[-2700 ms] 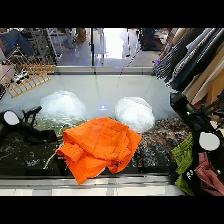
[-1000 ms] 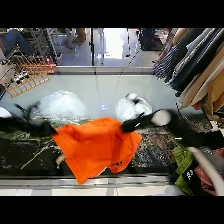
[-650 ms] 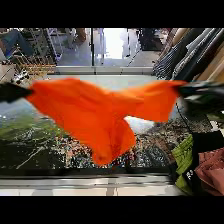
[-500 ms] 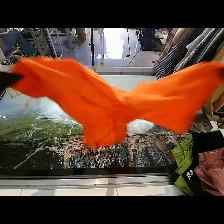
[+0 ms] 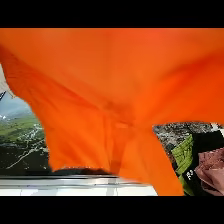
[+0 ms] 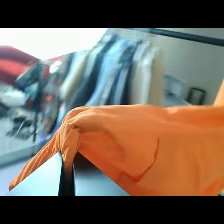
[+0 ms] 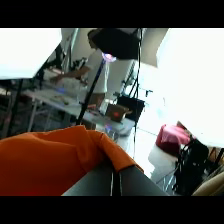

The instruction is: Fold the clothes and pants, and hang the long-sleeved shirts on hangers.

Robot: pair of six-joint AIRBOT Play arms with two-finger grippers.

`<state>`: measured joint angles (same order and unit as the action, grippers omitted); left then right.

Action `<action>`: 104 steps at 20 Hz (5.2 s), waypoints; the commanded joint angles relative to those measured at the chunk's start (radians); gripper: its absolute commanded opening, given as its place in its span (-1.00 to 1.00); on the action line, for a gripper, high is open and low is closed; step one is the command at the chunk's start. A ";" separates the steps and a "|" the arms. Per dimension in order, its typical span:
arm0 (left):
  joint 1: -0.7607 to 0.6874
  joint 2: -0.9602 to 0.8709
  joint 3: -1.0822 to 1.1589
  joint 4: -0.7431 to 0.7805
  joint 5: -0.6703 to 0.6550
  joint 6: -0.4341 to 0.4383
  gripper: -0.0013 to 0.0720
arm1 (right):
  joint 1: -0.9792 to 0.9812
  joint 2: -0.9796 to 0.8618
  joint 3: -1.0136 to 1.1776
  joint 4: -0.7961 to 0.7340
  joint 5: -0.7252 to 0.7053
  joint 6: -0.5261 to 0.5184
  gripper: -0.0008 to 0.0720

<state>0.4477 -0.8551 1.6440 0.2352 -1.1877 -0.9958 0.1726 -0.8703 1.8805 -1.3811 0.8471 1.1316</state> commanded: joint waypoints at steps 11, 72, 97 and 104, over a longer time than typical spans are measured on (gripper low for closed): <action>-0.204 -0.885 -0.048 0.258 0.455 -0.021 -0.01 | -0.069 -0.999 0.029 -0.003 -0.485 0.336 0.77; -0.175 -1.022 -0.174 0.534 0.270 -0.516 -0.94 | 0.154 -0.602 -1.146 1.099 -0.201 0.005 -0.95; -0.122 -0.069 0.080 0.393 -0.090 -0.231 -0.94 | -0.167 -0.025 -0.105 0.140 0.274 0.116 -0.95; -0.250 -0.583 -0.286 0.391 0.210 -0.193 -0.94 | -0.166 -0.676 -0.177 0.230 0.108 0.112 -0.95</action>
<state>0.2565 -1.2247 1.4555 0.6338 -1.1156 -1.2007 0.0063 -1.3140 1.7145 -1.1770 1.0477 1.2449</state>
